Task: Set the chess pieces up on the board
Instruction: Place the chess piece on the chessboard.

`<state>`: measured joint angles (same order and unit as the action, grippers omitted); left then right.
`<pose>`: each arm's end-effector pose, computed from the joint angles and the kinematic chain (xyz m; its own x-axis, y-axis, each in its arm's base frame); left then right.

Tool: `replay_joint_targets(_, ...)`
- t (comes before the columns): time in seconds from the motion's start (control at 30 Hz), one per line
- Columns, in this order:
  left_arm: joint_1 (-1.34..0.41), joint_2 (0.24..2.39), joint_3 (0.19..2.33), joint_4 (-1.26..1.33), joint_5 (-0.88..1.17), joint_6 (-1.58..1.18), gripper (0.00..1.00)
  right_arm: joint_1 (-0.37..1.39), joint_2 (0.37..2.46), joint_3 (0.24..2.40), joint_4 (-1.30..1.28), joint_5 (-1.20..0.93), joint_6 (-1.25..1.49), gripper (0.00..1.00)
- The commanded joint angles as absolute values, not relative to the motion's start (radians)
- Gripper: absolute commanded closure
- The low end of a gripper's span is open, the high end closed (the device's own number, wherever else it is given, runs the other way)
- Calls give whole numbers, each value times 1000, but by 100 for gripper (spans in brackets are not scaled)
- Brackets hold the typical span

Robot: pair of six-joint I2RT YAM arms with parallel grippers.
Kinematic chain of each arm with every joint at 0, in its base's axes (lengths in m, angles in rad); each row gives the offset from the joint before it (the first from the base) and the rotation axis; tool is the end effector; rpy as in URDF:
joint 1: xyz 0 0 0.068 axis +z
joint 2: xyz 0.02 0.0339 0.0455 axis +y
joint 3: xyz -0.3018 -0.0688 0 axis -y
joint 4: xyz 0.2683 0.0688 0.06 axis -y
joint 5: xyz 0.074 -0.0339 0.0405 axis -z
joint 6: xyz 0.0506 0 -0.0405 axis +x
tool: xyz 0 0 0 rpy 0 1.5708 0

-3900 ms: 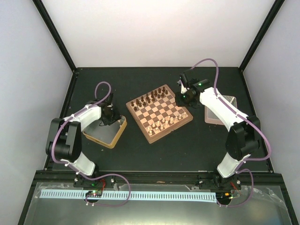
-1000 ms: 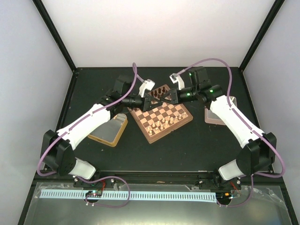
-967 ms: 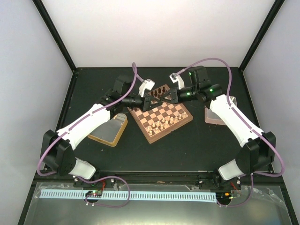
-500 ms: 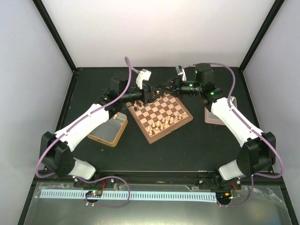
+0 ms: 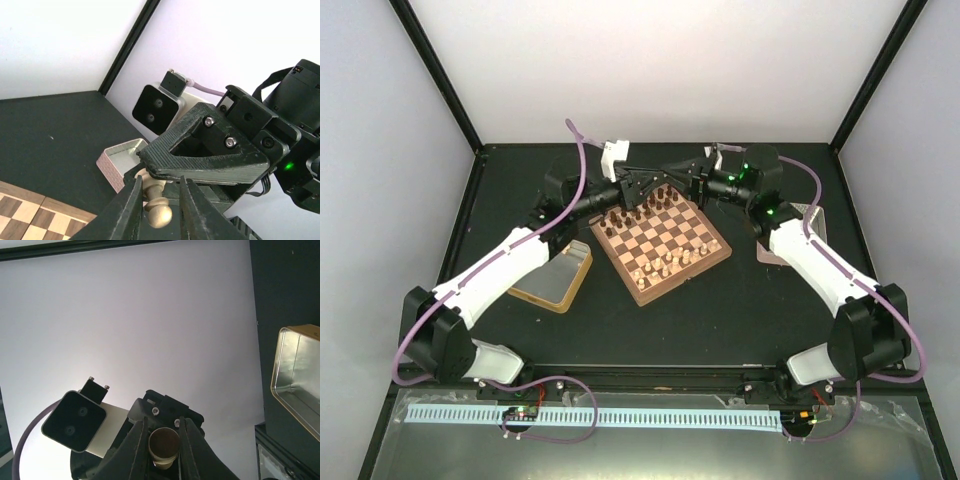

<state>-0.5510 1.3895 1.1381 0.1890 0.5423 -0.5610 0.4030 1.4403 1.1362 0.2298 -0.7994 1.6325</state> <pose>0.2909 -0.2094 0.3944 -0.5171 -0.2171 -0.8280 0.7230 0.4069 -0.5582 0.3203 0.1760 0.3815 -0.9251 0.3620 0.1146 0.1256 0.0068 0.9921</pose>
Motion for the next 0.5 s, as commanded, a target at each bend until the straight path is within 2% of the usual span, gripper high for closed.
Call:
replay_joint_targets(0.0,-558,1364,1141,262,531,-560,83,402,1405,1125,243,-778,1676,99)
replay_joint_targets(0.07,-558,1369,1144,257,530,-560,91,402,1402,1120,238,-778,1672,99)
replay_joint_targets(0.17,-559,1373,1146,246,530,-560,94,402,1398,1119,232,-770,1667,98)
replay_joint_targets(0.23,-560,1375,1148,232,527,-560,97,402,1400,1124,219,-769,1656,94)
replay_joint_targets(0.4,-559,1397,1205,50,483,-519,99,385,1397,1147,74,-728,1518,57)
replay_joint_targets(0.47,-560,1424,1249,-89,462,-479,98,360,1382,1147,-16,-693,1399,48)
